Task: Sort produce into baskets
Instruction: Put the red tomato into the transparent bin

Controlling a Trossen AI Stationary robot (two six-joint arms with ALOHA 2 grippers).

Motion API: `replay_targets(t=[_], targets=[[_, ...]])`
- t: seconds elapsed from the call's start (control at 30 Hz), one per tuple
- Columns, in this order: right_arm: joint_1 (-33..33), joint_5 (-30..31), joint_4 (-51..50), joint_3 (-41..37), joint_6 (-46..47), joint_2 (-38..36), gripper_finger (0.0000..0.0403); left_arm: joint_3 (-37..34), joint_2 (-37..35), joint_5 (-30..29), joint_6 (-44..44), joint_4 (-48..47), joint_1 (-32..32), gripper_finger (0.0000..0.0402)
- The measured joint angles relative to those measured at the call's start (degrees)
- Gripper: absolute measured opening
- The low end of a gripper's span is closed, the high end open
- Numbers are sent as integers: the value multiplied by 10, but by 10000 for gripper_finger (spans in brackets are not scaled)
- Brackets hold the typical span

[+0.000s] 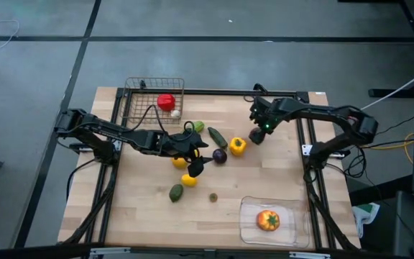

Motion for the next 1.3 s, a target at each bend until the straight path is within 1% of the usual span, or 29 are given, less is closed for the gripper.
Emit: replay_targets(t=[0.1,0.23,0.4,0.6,0.7,0.77,0.93,1.13,1.2,1.3], targets=[[39,0,-46,22,6,-33,324,0,0,0,0,0,0,295],[115,0,-97,57,39,-69,326,0,0,0,0,0,1,295],[239,-3,-113,92,95,-101,327,0,0,0,0,-1,1,295],[406,-6,-92,105,171,-105,328,0,0,0,0,-12,1,295],[485,-5,-57,105,214,-96,328,0,0,0,0,-25,1,295],[533,8,-26,105,241,-90,328,0,0,0,0,-30,1,295],[632,70,51,105,269,-65,328,0,0,0,0,-35,1,295],[708,140,99,105,290,-12,328,0,0,0,-1,-41,1,295],[722,152,98,105,290,9,328,0,0,0,-2,-41,1,295],[733,155,98,105,290,43,328,0,0,0,-2,-41,1,295]])
